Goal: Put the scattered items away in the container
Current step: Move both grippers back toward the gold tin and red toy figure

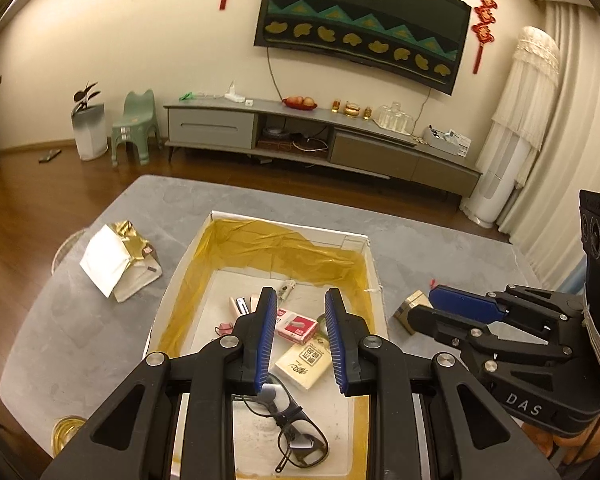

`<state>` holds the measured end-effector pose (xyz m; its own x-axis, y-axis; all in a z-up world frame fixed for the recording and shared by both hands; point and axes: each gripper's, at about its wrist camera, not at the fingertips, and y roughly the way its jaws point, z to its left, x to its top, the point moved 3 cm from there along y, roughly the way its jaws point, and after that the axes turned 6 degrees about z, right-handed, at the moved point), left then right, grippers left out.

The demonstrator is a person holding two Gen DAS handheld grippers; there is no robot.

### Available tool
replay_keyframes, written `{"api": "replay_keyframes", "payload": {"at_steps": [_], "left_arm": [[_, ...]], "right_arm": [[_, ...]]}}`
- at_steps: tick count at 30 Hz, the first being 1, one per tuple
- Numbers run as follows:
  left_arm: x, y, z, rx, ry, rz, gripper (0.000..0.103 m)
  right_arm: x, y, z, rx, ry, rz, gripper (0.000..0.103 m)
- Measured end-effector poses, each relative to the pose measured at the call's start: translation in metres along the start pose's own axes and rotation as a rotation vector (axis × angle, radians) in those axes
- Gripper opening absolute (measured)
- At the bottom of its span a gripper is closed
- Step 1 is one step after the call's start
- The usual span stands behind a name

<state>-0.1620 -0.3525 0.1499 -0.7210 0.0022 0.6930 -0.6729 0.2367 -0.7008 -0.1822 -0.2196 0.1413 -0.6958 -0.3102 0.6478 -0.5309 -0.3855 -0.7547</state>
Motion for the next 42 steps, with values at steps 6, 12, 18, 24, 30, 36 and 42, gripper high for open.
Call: {"api": "replay_keyframes", "payload": {"at_steps": [6, 12, 18, 24, 30, 36, 42], "left_arm": [[-0.004, -0.012, -0.010, 0.002, 0.026, -0.027, 0.027], [-0.010, -0.022, -0.028, -0.014, 0.058, -0.043, 0.027], [-0.018, -0.027, -0.044, -0.028, 0.087, -0.054, 0.027], [-0.025, -0.026, -0.064, -0.033, 0.117, -0.055, 0.027], [-0.032, -0.019, -0.085, -0.044, 0.156, -0.043, 0.027], [-0.038, -0.004, -0.106, -0.052, 0.191, -0.015, 0.027], [-0.044, 0.015, -0.127, -0.064, 0.219, 0.017, 0.027]], "right_arm": [[-0.014, -0.023, 0.000, 0.013, 0.017, -0.017, 0.030], [-0.031, -0.042, -0.001, 0.023, 0.025, -0.021, 0.030], [-0.048, -0.057, -0.007, 0.032, 0.045, -0.020, 0.030], [-0.067, -0.070, -0.020, 0.032, 0.076, -0.017, 0.030], [-0.081, -0.080, -0.035, 0.022, 0.099, -0.014, 0.030], [-0.088, -0.087, -0.053, 0.012, 0.126, -0.021, 0.030], [-0.098, -0.085, -0.077, 0.001, 0.166, -0.014, 0.030]]}}
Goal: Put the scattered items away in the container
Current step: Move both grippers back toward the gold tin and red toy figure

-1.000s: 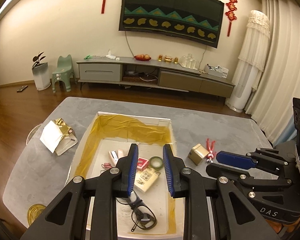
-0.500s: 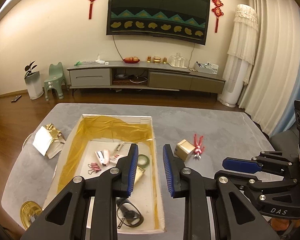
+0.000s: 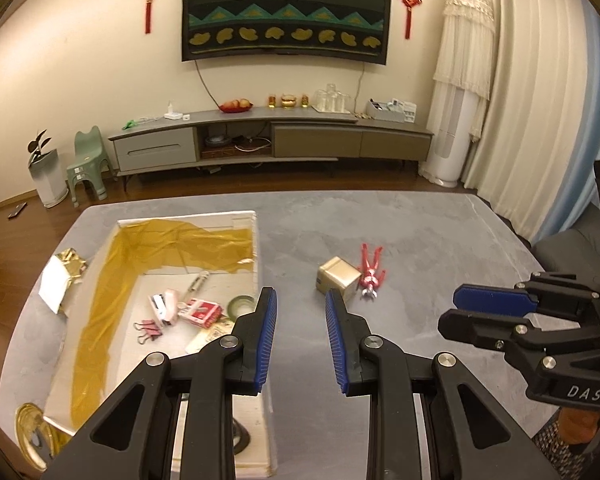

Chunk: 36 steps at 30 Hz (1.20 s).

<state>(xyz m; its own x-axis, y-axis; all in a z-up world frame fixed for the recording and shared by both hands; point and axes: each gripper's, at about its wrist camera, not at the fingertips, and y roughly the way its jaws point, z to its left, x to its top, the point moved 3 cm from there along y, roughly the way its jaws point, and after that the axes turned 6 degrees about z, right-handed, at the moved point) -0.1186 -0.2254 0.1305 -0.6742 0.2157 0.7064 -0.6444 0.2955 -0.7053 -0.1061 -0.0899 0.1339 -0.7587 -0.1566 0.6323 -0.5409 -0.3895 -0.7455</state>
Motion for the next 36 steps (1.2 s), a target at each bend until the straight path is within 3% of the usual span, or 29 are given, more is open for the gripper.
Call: {"api": "replay_keyframes", "payload": {"at_steps": [12, 18, 23, 36], "left_arm": [[0.001, 0.053, -0.040, -0.048, 0.045, 0.077, 0.027], [0.006, 0.077, -0.052, -0.069, 0.032, 0.107, 0.036], [0.017, 0.101, -0.054, -0.074, -0.017, 0.123, 0.050], [0.040, 0.186, -0.028, -0.099, -0.208, 0.197, 0.057]], "right_arm": [[-0.016, 0.029, -0.072, -0.054, 0.117, 0.056, 0.030], [-0.022, 0.051, -0.099, -0.065, 0.165, 0.087, 0.030], [-0.021, 0.071, -0.116, -0.055, 0.216, 0.103, 0.030], [0.004, 0.134, -0.165, -0.127, 0.294, 0.128, 0.043]]}}
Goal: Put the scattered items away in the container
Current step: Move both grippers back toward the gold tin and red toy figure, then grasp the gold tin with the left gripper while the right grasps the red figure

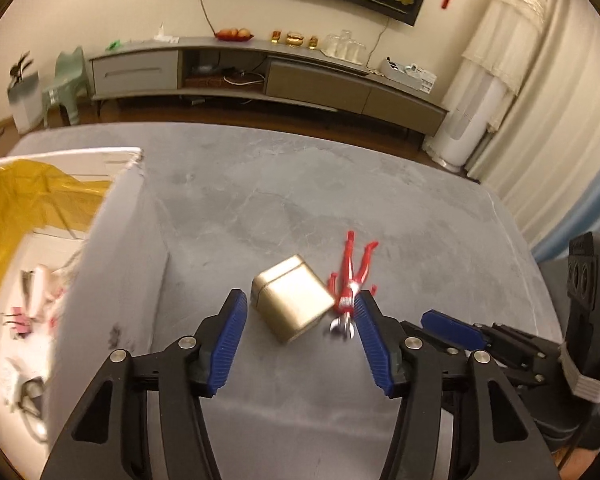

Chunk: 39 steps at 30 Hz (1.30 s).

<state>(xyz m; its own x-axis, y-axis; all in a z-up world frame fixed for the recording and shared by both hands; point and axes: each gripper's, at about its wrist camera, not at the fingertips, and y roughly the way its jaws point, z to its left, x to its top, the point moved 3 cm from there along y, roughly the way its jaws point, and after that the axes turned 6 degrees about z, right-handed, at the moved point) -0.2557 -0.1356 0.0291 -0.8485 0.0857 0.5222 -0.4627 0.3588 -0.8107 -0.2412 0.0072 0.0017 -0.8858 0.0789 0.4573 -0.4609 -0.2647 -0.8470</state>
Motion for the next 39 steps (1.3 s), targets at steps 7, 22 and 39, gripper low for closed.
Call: {"api": "replay_keyframes", "payload": {"at_steps": [7, 22, 39], "left_arm": [[0.009, 0.030, 0.001, 0.000, -0.014, 0.025, 0.060], [-0.010, 0.066, 0.015, 0.099, 0.027, 0.112, 0.058], [-0.017, 0.029, 0.008, 0.059, 0.089, 0.066, 0.051]], "right_arm": [[0.022, 0.038, -0.007, -0.045, -0.038, 0.003, 0.043], [0.015, 0.059, -0.009, -0.114, -0.138, 0.067, 0.045], [0.007, 0.025, -0.015, -0.037, -0.108, 0.034, 0.033]]}}
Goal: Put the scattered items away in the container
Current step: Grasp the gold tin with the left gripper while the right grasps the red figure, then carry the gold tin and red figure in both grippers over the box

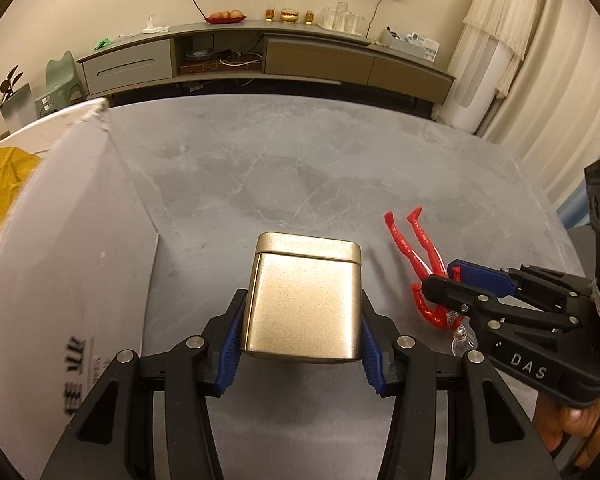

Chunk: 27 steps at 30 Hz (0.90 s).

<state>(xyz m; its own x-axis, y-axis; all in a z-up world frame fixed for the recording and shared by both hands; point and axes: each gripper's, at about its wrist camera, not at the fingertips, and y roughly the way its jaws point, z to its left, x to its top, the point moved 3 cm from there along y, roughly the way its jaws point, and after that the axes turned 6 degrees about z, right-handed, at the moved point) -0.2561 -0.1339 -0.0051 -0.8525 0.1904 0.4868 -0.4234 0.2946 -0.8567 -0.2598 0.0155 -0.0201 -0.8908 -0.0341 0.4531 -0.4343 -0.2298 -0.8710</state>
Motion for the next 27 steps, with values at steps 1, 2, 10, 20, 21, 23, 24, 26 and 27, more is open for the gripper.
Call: {"api": "replay_keyframes", "payload": {"at_steps": [1, 2, 10, 20, 21, 23, 24, 26, 27], "left_arm": [[0.000, -0.004, 0.000, -0.007, -0.001, -0.006, 0.051], [0.000, -0.010, -0.002, -0.011, -0.001, -0.014, 0.051], [-0.007, -0.040, -0.009, -0.026, 0.024, -0.058, 0.051], [-0.020, -0.082, -0.008, -0.017, 0.046, -0.117, 0.051], [-0.021, -0.086, -0.008, -0.015, 0.049, -0.124, 0.051], [-0.023, -0.094, -0.008, -0.018, 0.053, -0.135, 0.051], [-0.024, -0.098, -0.008, -0.019, 0.053, -0.140, 0.051], [-0.025, -0.106, -0.008, -0.023, 0.057, -0.150, 0.051], [-0.026, -0.110, -0.008, -0.024, 0.058, -0.155, 0.051]], "right_arm": [[-0.001, -0.004, 0.001, 0.004, 0.000, -0.004, 0.033], [-0.002, -0.007, 0.003, 0.008, -0.001, -0.010, 0.033], [-0.014, -0.035, 0.019, 0.048, -0.019, -0.043, 0.034], [-0.028, -0.056, 0.039, 0.063, -0.049, -0.070, 0.034], [-0.029, -0.059, 0.041, 0.064, -0.052, -0.072, 0.034], [-0.031, -0.064, 0.046, 0.068, -0.057, -0.079, 0.034], [-0.032, -0.067, 0.049, 0.070, -0.061, -0.084, 0.034], [-0.033, -0.074, 0.054, 0.070, -0.068, -0.096, 0.034], [-0.034, -0.078, 0.057, 0.070, -0.074, -0.102, 0.034]]}}
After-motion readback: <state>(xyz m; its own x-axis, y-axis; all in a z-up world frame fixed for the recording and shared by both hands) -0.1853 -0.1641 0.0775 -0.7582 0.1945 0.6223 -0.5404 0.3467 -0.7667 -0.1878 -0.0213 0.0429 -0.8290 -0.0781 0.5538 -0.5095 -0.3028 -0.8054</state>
